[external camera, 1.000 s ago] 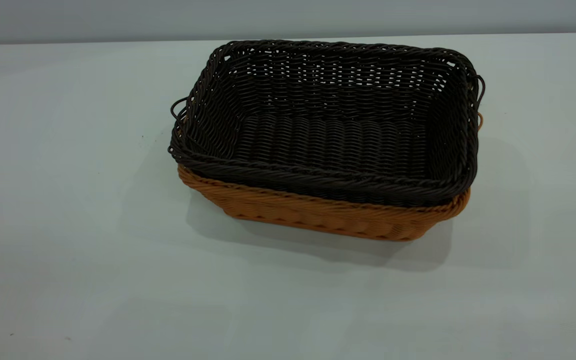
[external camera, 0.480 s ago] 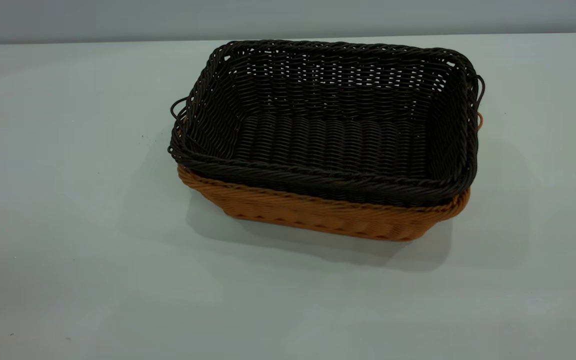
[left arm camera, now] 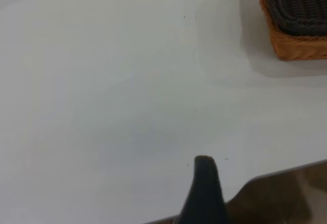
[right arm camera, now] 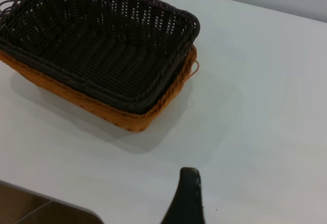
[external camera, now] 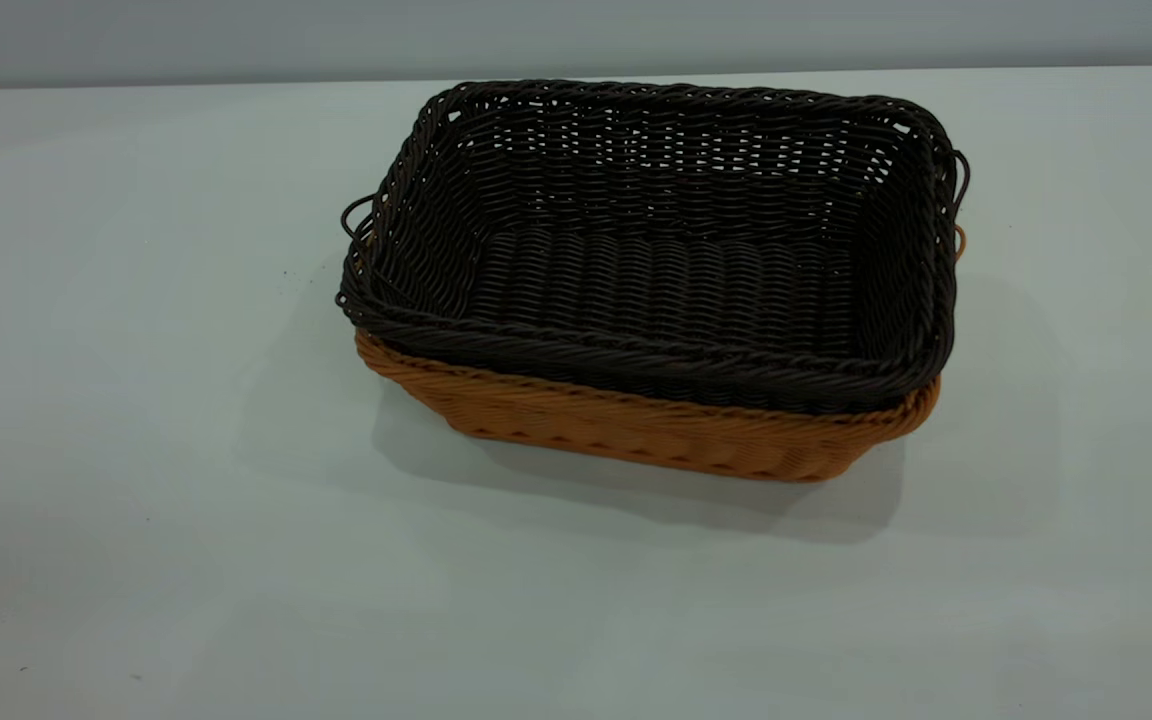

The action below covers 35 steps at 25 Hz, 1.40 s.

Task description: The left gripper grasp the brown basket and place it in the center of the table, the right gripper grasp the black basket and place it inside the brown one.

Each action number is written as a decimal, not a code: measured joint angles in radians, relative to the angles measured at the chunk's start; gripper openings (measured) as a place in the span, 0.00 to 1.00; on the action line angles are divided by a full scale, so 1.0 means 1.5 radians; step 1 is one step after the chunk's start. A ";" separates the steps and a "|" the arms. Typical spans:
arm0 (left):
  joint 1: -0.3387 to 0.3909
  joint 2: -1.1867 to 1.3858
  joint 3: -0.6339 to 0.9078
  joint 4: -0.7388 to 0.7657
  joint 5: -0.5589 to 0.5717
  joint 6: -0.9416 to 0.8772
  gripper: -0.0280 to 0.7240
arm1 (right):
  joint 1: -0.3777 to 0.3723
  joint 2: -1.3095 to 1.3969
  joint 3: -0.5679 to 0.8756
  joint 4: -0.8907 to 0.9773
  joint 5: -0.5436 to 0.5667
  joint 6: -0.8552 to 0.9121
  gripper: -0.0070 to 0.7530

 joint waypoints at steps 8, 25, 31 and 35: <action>0.062 0.000 0.000 0.002 0.000 0.000 0.75 | 0.000 0.000 0.000 0.000 0.000 -0.001 0.79; 0.099 0.000 0.000 0.002 -0.001 -0.034 0.75 | 0.000 0.000 0.000 0.000 0.000 -0.001 0.79; 0.099 0.000 0.000 0.002 -0.001 -0.034 0.75 | 0.000 0.000 0.000 0.000 0.000 -0.001 0.79; 0.099 0.000 0.000 0.002 -0.002 -0.034 0.75 | 0.000 0.000 0.000 -0.019 -0.001 0.013 0.79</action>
